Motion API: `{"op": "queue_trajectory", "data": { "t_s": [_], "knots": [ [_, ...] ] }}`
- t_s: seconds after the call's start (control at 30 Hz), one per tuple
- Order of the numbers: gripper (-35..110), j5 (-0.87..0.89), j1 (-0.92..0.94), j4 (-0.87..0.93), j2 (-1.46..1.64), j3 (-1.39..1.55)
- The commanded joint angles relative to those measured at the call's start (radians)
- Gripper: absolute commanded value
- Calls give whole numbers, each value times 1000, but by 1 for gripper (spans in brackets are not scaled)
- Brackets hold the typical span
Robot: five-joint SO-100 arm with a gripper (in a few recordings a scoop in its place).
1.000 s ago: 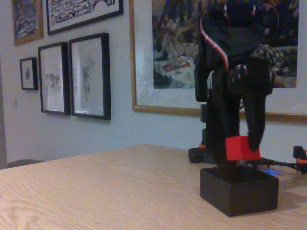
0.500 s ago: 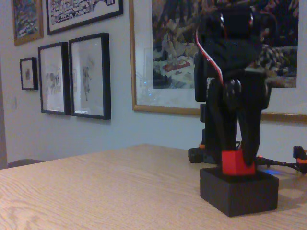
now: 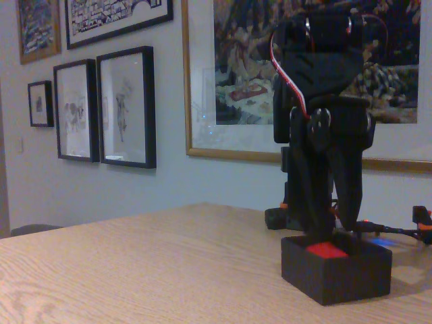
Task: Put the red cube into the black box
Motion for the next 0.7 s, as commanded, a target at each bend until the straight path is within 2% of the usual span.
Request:
{"op": "queue_trajectory", "data": {
  "t_s": [0.0, 0.17, 0.37, 0.47, 0.57, 0.67],
  "knots": [
    [22, 5, 2, 11, 37, -23],
    [22, 3, -12, 43, 67, -38],
    [21, -3, -100, 181, 199, -152],
    [20, -34, -259, 187, 330, -164],
    [20, -67, -495, 117, 474, -32],
    [13, -127, -669, 40, 511, 126]
  ]
}}
